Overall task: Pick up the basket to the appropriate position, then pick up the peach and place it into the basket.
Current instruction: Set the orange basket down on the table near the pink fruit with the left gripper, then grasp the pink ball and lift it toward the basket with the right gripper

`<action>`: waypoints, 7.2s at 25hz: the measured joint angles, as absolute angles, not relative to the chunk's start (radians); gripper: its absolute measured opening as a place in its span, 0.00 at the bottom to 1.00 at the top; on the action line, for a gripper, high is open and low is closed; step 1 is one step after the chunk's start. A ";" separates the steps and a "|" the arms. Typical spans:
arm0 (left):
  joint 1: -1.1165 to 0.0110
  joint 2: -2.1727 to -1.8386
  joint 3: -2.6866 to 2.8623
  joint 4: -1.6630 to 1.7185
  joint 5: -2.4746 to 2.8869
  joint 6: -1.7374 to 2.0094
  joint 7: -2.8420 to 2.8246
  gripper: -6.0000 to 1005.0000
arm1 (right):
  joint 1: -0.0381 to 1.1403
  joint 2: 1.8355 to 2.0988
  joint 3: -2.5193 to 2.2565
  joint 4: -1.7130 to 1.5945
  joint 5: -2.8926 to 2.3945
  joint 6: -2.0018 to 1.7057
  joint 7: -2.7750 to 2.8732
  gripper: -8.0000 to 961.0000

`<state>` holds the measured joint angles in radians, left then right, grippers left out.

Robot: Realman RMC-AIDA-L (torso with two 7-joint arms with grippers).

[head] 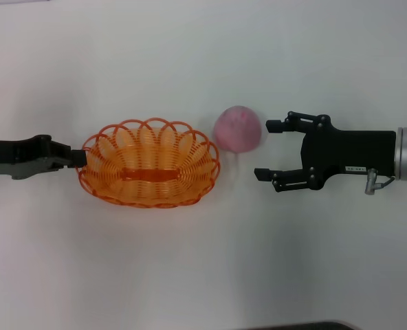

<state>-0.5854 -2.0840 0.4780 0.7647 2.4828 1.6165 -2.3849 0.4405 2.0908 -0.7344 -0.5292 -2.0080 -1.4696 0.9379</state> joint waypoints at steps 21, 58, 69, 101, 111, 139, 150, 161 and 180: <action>-0.564 -2.092 0.477 0.761 2.447 1.594 -2.395 0.07 | 0.443 2.091 -0.735 -0.529 -2.009 -1.470 0.938 0.96; -0.512 -2.100 0.477 0.807 2.336 1.587 -2.017 0.80 | 0.445 2.091 -0.733 -0.532 -2.003 -1.469 0.938 0.96; -0.382 -2.166 0.476 0.734 2.018 1.546 -1.276 0.80 | 0.445 2.091 -0.730 -0.532 -2.003 -1.468 0.937 0.96; -0.201 -2.160 0.394 0.815 2.176 1.620 -1.151 0.80 | 0.436 2.089 -0.728 -0.538 -2.004 -1.466 0.936 0.96; -0.206 -2.160 0.385 0.812 2.177 1.638 -1.154 0.79 | 0.435 2.089 -0.727 -0.540 -2.003 -1.465 0.938 0.96; -0.200 -2.161 0.385 0.801 2.176 1.659 -1.155 0.80 | 0.462 2.068 -0.636 -0.832 -2.159 -1.613 1.600 0.96; -0.199 -2.161 0.385 0.799 2.176 1.666 -1.150 0.80 | 0.638 2.066 -0.643 -0.983 -2.457 -1.646 1.990 0.96; -0.200 -2.161 0.391 0.789 2.178 1.667 -1.149 0.79 | 0.767 2.098 -0.843 -1.040 -2.688 -1.654 2.002 0.97; -0.208 -2.161 0.394 0.787 2.177 1.667 -1.149 0.79 | 0.821 2.117 -1.178 -1.039 -2.653 -1.497 2.009 0.97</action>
